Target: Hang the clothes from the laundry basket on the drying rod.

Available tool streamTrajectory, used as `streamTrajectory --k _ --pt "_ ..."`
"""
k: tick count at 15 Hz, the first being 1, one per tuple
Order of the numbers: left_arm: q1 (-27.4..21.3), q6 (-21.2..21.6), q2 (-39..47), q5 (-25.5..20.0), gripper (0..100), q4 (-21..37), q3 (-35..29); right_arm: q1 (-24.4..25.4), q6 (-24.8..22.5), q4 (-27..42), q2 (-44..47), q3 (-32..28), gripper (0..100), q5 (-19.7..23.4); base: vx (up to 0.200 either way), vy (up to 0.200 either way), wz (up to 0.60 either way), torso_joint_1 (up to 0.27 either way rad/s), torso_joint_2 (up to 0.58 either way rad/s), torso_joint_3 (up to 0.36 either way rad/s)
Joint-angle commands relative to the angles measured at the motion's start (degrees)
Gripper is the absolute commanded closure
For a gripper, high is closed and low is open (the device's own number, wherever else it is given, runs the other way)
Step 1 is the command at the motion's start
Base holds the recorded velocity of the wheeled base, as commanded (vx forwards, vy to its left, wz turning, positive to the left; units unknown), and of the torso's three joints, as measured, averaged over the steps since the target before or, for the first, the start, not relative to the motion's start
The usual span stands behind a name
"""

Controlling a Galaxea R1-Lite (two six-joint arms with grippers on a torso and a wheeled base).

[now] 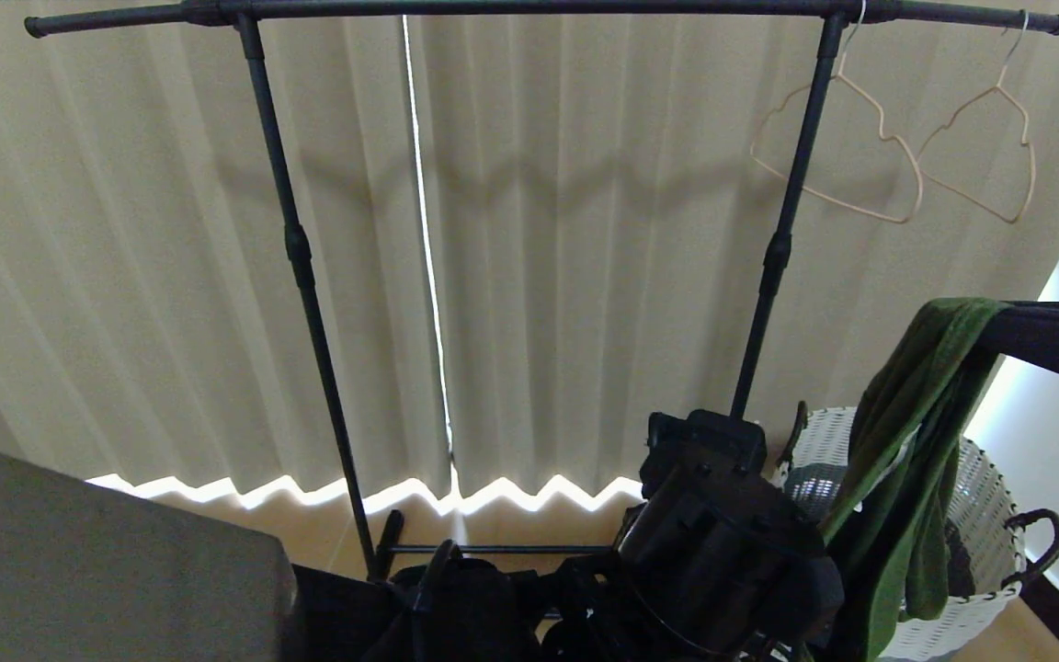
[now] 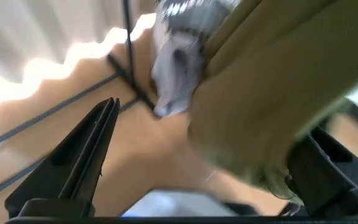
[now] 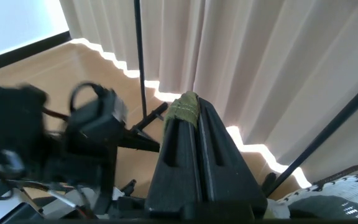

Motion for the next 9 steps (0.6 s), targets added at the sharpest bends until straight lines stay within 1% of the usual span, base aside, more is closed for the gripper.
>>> streamTrajectory --k 1,2,7,8,9 --pt "-0.1 0.3 0.7 0.2 0 1.4 1.4 0.0 0.0 0.0 -1.0 -0.3 100 0.0 0.0 0.0 0.0 0.0 0.0 0.0" --pt "0.0 0.3 0.9 0.5 0 2.5 1.5 0.0 0.0 0.0 -1.8 -0.2 100 0.0 0.0 0.0 0.0 0.0 0.0 0.0" --pt "0.1 0.4 1.3 1.1 0 2.6 2.0 0.0 0.0 0.1 -3.3 -0.2 100 -0.2 0.0 0.0 0.0 0.0 0.0 0.0" --pt "0.1 0.4 0.5 1.1 100 2.7 2.5 0.0 -0.1 0.1 -3.7 -0.1 100 -0.2 0.0 0.0 0.0 0.0 0.0 0.0" --pt "0.1 0.7 -0.2 1.1 100 2.5 3.6 0.0 -0.1 0.1 -3.8 0.1 100 -0.3 0.0 0.0 0.0 0.0 0.0 0.0"
